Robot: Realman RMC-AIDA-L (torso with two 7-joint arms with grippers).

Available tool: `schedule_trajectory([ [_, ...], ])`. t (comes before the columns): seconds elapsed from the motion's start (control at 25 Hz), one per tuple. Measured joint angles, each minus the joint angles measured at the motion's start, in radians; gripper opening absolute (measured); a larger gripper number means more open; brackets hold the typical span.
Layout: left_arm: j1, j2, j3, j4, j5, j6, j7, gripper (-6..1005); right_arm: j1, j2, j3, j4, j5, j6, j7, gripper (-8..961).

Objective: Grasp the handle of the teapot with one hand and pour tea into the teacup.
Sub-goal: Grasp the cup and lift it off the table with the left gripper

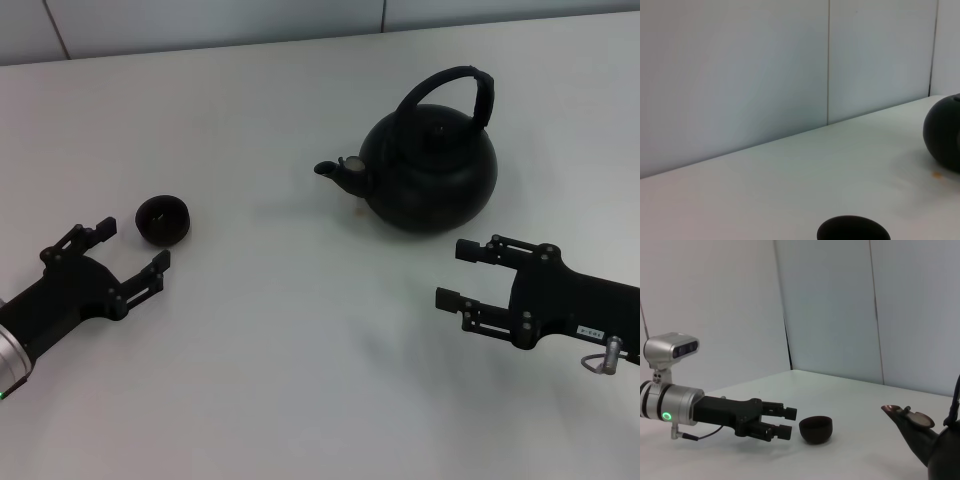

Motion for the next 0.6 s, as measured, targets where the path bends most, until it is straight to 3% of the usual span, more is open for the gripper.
schedule_trajectory([
  [0.6, -0.065, -0.001, -0.006, -0.029, 0.0, -0.083, 0.003, 830, -0.001, 0.0, 0.002, 0.0, 0.0, 0.0, 0.003, 670],
])
